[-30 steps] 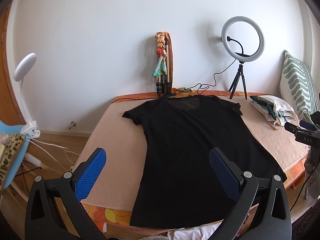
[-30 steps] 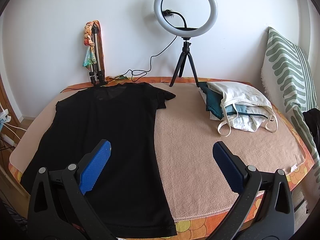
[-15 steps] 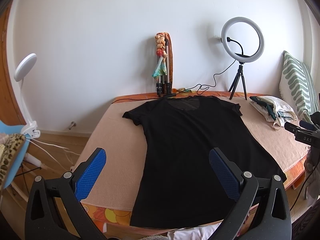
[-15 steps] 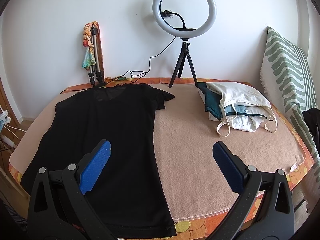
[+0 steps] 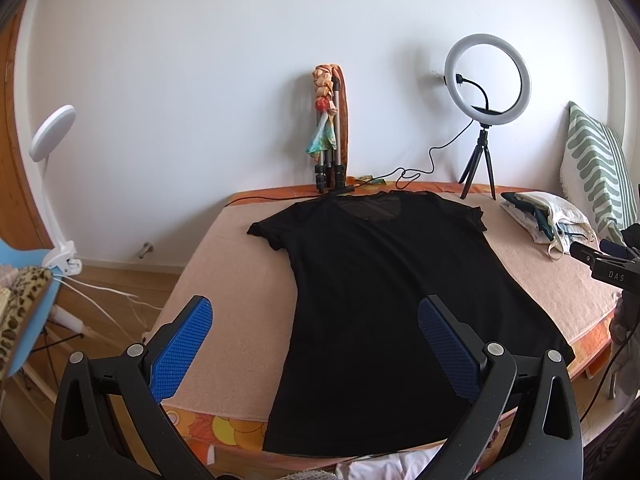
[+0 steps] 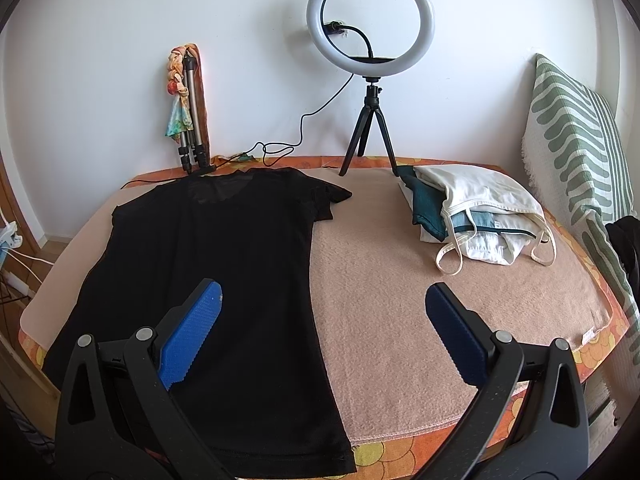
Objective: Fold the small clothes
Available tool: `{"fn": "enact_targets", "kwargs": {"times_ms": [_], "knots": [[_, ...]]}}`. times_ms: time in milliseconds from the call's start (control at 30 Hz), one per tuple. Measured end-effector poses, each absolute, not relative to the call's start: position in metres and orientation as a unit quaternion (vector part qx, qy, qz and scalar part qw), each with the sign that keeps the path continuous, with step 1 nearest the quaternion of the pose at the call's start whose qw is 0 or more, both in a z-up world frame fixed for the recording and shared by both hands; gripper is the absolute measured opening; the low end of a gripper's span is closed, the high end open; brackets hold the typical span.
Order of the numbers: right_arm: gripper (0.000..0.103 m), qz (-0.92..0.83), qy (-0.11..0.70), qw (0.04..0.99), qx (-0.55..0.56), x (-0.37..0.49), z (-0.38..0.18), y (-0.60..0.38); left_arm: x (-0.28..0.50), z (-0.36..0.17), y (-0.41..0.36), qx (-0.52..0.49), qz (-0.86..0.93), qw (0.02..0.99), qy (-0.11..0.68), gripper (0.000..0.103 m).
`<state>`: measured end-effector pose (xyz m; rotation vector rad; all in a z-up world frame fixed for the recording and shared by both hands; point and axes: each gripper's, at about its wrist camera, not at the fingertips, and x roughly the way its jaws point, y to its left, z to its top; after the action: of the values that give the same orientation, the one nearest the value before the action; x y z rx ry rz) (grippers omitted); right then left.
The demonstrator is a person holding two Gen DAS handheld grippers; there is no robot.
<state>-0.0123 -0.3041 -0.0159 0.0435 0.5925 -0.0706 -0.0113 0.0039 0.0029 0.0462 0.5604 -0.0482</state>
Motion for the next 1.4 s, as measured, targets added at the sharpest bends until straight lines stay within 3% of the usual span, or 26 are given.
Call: {"fn": "enact_targets", "kwargs": {"times_ms": [267,567,933,1233,1400], "knots": [[0.103,-0.015,0.288,0.957,0.031,-0.004,-0.007,-0.289,-0.005,-0.008,0.025,0.016,-0.010,0.956,0.293,0.102],[0.103,0.042,0.289,0.956,0.032,0.021,0.010,-0.254,0.006,-0.049,0.055,0.007,-0.034,0.929,0.368,0.099],[0.103,0.153,0.320,0.935,0.018,0.105,0.033,-0.157,0.017,-0.106,0.070,-0.033,-0.090,0.880,0.466,0.065],[0.103,0.220,0.373,0.901,0.005,0.205,0.040,-0.049,0.023,-0.125,0.074,-0.048,-0.098,0.860,0.498,0.053],[0.098,0.230,0.403,0.885,-0.031,0.253,0.023,0.012,0.029,-0.133,0.077,-0.051,-0.104,0.851,0.513,0.048]]}}
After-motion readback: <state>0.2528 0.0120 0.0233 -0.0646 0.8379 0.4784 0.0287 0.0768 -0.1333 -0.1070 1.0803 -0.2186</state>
